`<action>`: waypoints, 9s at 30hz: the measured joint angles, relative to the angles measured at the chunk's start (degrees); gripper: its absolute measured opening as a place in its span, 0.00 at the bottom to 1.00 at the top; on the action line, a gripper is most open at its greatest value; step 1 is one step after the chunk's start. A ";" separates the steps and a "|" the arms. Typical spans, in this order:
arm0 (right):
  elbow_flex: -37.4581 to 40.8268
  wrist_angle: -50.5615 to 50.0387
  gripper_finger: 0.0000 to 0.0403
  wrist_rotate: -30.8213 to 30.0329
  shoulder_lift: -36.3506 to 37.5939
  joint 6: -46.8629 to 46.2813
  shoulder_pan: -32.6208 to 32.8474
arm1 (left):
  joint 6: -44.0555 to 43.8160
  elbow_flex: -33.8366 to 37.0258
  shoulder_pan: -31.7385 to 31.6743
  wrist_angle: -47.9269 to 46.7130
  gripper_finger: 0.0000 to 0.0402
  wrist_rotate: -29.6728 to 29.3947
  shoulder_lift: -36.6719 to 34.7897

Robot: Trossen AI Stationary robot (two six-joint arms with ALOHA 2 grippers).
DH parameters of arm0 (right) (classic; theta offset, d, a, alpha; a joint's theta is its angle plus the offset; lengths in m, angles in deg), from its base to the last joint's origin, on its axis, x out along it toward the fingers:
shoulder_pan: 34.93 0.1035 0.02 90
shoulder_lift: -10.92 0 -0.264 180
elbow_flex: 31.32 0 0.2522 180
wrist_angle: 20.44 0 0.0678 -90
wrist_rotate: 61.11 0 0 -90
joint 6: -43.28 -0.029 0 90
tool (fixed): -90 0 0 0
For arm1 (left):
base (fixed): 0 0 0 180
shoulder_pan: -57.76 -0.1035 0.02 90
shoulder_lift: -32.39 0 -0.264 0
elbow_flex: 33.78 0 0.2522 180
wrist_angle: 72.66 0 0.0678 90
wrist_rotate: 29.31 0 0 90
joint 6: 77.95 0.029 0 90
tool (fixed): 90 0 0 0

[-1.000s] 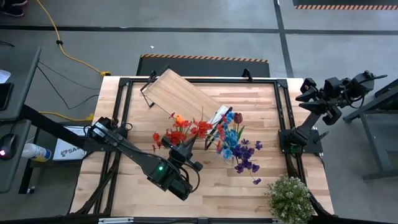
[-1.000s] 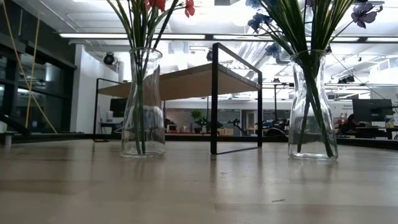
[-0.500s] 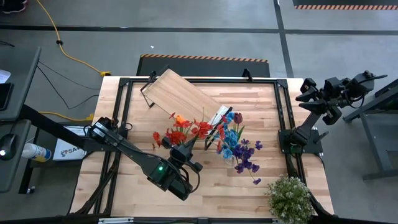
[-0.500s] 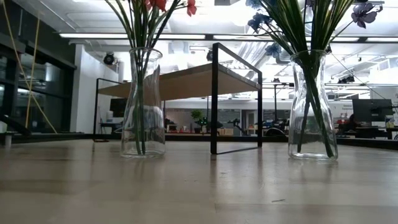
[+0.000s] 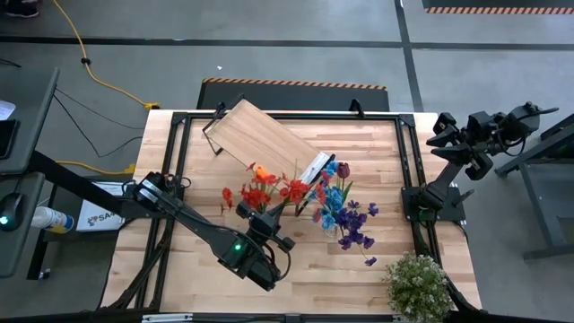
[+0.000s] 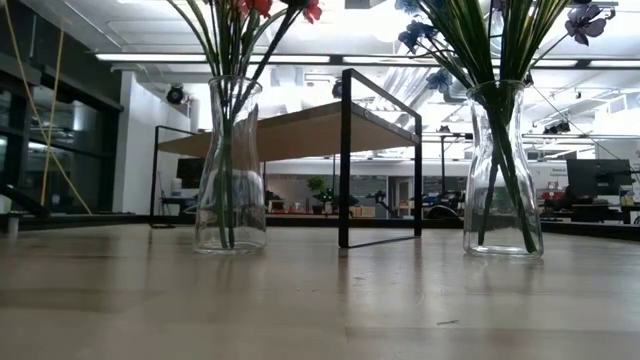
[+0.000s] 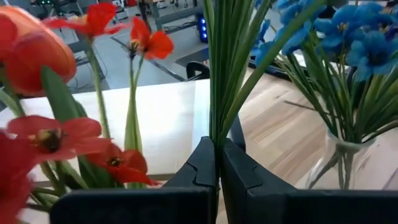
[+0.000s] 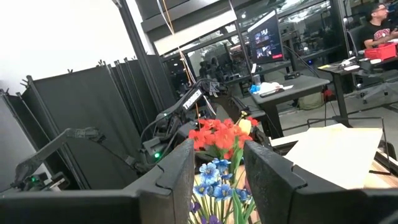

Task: Pick and place flowers into a vace then onto a shelf
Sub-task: Put the red flowers into the left transparent vase

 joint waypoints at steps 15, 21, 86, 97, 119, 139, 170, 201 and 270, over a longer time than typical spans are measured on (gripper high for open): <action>0.00 0.00 0.32 0.00 0.00 -0.01 0.00 | -0.02 0.00 -0.01 -0.58 0.29 0.08 0.00; 0.00 -0.02 0.32 0.00 0.00 -0.01 0.02 | -0.02 0.00 0.00 -0.67 0.29 0.03 0.00; 0.00 -0.01 0.32 -1.75 0.00 0.58 0.02 | 0.37 -0.04 0.37 -1.97 0.29 8.73 -0.31; 0.01 -0.02 0.32 -1.75 0.00 0.58 0.02 | -0.25 -0.04 0.36 -1.93 0.29 10.40 -0.31; 0.00 -0.02 0.32 -1.75 0.00 0.61 0.01 | -0.02 -0.04 0.33 -1.08 0.29 5.03 -0.31; 0.01 -0.01 0.32 -1.75 0.00 0.61 0.00 | -0.14 -0.04 0.33 -1.07 0.29 4.06 -0.31; 0.00 -0.02 0.32 -1.75 0.00 0.63 0.02 | 0.22 -0.04 0.33 -1.45 0.29 0.27 -0.31; 0.00 -0.02 0.32 -0.68 0.00 1.04 0.02 | -0.95 -0.04 -0.82 -1.41 0.29 4.20 -0.31; 0.01 -0.04 0.32 -0.24 0.00 1.48 0.01 | -3.25 -3.82 -1.41 -10.59 0.15 14.32 -0.26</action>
